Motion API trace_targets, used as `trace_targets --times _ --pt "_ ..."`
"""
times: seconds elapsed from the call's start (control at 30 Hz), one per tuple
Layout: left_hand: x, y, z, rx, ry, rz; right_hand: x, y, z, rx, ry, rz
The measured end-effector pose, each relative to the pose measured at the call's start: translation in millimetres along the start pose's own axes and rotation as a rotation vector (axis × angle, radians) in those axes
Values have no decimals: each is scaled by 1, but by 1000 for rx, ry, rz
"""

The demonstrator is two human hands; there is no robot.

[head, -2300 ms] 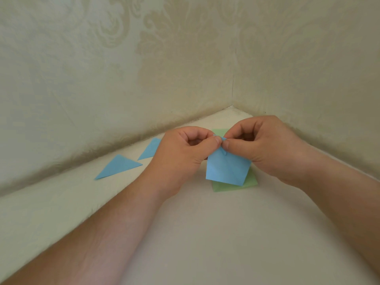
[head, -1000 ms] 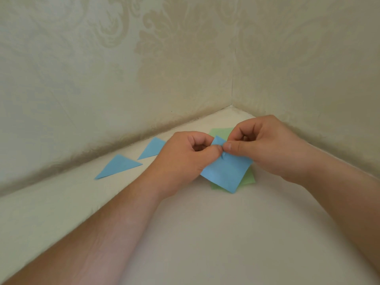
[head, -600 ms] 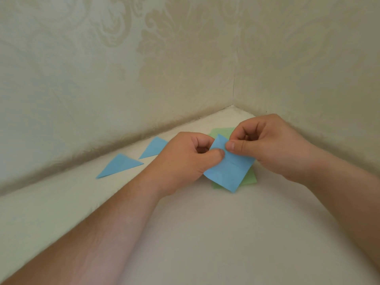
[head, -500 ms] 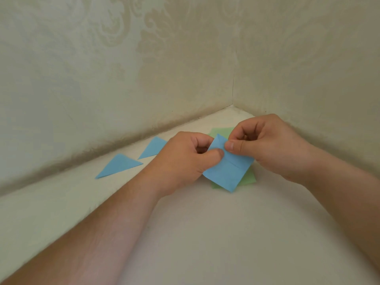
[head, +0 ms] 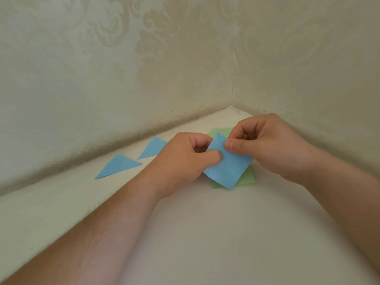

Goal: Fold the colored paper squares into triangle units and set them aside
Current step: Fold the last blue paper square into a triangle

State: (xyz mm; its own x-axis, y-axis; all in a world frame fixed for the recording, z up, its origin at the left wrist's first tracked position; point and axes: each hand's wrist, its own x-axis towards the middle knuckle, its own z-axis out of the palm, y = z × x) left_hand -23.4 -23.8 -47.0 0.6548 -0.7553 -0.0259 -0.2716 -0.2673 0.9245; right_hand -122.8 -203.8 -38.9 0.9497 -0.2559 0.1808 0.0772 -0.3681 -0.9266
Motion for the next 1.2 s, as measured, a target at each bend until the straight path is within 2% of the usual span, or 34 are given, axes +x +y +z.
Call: trace_targets --times 0.27,0.83,1.03,1.2 --pt "-1 3 0 71 7 -3 0 0 1 -10 9 10" --pt "0 1 1 26 -16 3 -1 -1 3 6 -3 17" --pt "-1 6 -1 -125 68 16 -1 -3 3 2 -13 10" --pt "-1 7 1 -130 104 29 -3 -5 4 -3 -32 14"
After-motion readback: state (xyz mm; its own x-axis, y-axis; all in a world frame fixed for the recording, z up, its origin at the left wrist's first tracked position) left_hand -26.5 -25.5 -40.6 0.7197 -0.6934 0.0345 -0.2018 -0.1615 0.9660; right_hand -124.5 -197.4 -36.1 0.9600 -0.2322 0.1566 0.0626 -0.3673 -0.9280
